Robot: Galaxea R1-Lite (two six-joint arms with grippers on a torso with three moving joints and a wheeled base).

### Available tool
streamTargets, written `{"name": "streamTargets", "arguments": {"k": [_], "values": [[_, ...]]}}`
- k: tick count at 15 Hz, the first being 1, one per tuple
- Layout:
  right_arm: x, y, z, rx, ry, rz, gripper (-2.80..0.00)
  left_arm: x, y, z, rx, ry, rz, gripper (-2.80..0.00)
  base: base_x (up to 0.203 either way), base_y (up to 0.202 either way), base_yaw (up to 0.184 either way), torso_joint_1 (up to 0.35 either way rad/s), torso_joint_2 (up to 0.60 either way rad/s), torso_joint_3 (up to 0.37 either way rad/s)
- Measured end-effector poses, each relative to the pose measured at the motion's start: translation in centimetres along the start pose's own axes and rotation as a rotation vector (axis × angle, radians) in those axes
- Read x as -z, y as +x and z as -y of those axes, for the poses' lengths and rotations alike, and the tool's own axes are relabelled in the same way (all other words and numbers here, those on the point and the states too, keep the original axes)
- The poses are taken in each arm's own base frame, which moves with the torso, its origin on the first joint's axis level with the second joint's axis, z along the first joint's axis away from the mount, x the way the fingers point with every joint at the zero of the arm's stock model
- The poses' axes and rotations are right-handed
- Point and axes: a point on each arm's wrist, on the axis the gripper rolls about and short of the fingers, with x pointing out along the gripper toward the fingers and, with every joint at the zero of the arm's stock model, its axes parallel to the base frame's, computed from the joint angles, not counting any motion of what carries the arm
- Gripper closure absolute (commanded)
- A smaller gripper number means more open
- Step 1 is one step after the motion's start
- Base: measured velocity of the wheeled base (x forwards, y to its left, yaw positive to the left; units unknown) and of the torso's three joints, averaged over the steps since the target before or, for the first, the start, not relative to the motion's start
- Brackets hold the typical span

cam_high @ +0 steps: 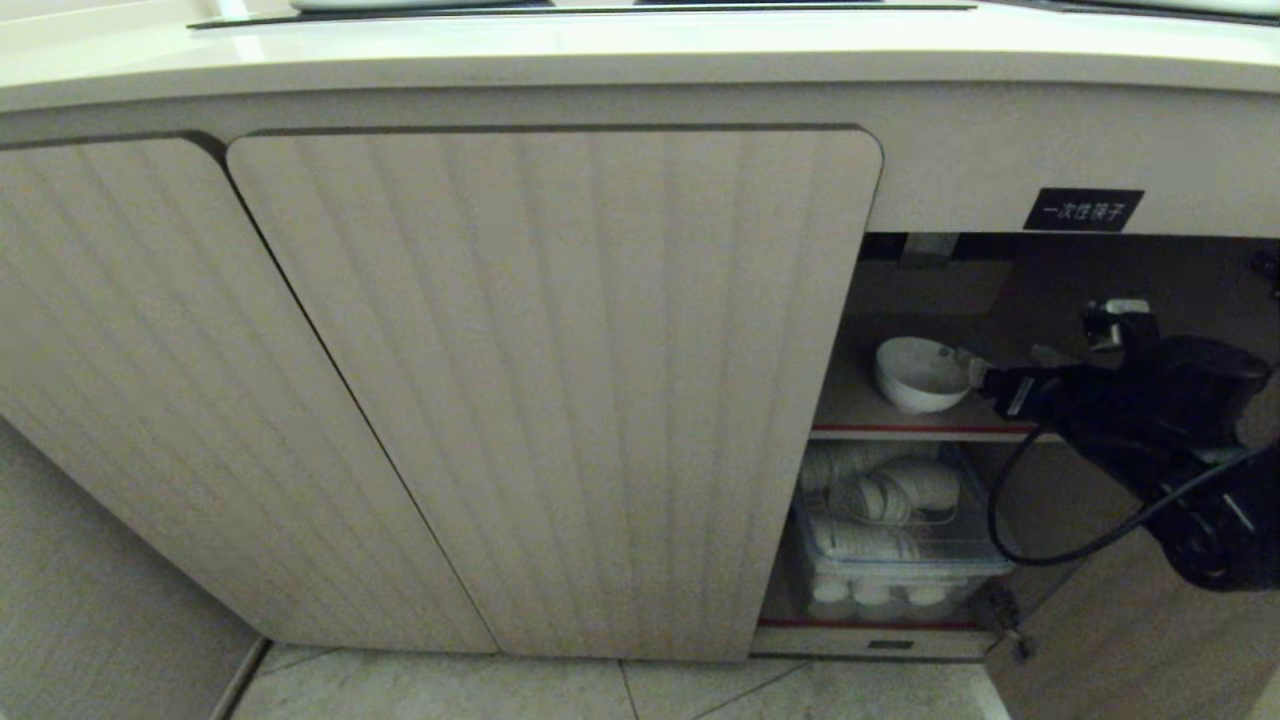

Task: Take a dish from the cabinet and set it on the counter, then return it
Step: Take the bowl from the cabinet

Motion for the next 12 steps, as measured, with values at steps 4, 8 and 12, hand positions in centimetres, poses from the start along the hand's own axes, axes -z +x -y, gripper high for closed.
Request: {"name": "streamTargets", "arguments": {"k": [4, 8, 12], "values": [[0.2, 1.0, 0.4, 0.006, 0.003, -0.019, -2.8, 0.0, 0.0, 0.0, 0.0, 0.0, 0.0, 0.0, 0.0, 0.0, 0.0, 0.0, 0.0, 0.0], [0.7, 1.5, 0.4, 0.004, 0.003, -0.021, -2.8, 0.0, 0.0, 0.0, 0.0, 0.0, 0.0, 0.0, 0.0, 0.0, 0.0, 0.0, 0.0, 0.0], [0.4, 2.5, 0.5, 0.001, 0.002, -0.009, -2.8, 0.0, 0.0, 0.0, 0.0, 0.0, 0.0, 0.0, 0.0, 0.0, 0.0, 0.0, 0.0, 0.0]]}}
